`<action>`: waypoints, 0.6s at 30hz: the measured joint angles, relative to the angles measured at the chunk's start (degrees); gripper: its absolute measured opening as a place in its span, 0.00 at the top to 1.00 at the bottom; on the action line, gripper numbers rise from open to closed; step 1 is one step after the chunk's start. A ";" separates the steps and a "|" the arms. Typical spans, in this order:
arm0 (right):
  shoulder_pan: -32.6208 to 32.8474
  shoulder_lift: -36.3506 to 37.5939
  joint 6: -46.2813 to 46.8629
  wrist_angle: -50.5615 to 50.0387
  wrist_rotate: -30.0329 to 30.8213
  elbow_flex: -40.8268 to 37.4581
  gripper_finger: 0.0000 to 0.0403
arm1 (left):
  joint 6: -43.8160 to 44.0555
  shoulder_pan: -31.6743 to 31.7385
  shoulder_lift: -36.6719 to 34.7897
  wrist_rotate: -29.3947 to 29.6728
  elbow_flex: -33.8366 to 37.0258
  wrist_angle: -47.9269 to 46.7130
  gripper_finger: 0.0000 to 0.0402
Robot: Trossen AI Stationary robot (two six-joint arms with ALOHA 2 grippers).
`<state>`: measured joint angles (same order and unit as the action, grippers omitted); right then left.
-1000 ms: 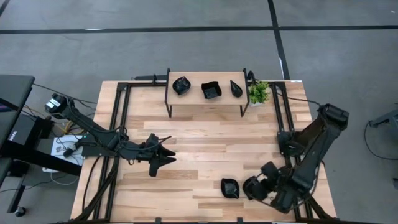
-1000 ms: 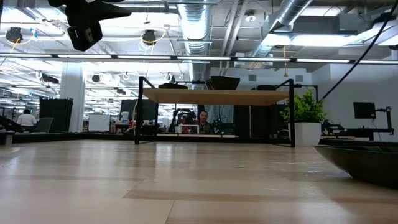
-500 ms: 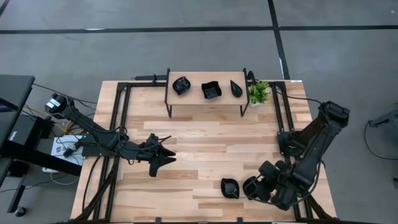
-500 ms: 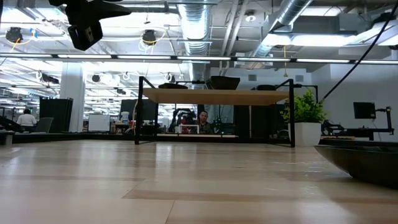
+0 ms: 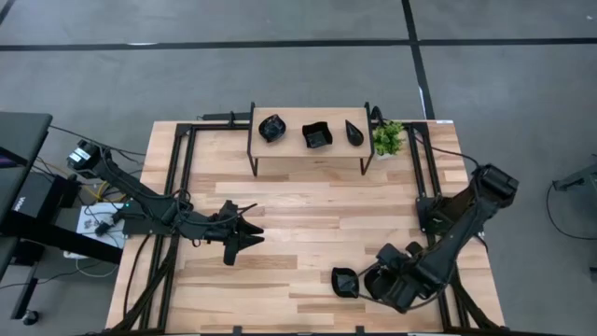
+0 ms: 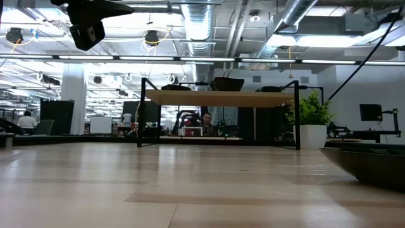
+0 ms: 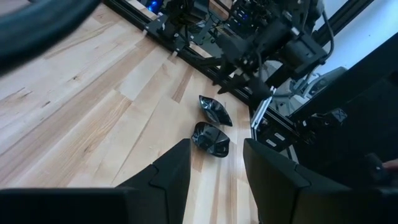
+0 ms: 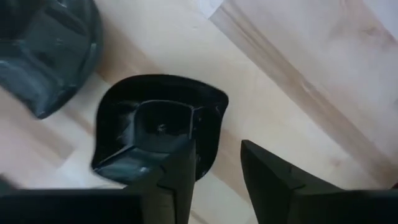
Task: Pick & Place Mini shaped plates
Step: Stack the black leaf shaped plate on top of the black leaf shaped plate on the shelf
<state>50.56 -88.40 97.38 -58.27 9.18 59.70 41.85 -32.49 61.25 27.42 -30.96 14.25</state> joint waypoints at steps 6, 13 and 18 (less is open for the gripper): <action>-3.64 -1.95 -6.98 2.38 -4.92 -1.52 0.68 | 0.17 0.00 0.00 -0.01 0.00 0.25 0.63; -5.16 -1.86 -7.96 9.34 -6.61 -6.88 0.68 | 0.43 0.00 0.00 -0.02 -0.02 0.42 0.63; -5.07 -1.86 -9.46 15.50 -7.98 -9.34 0.68 | 0.61 -0.02 0.00 -0.02 -0.02 0.42 0.63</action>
<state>45.49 -90.26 87.92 -42.77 1.19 50.36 42.46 -32.51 61.25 27.40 -30.98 14.68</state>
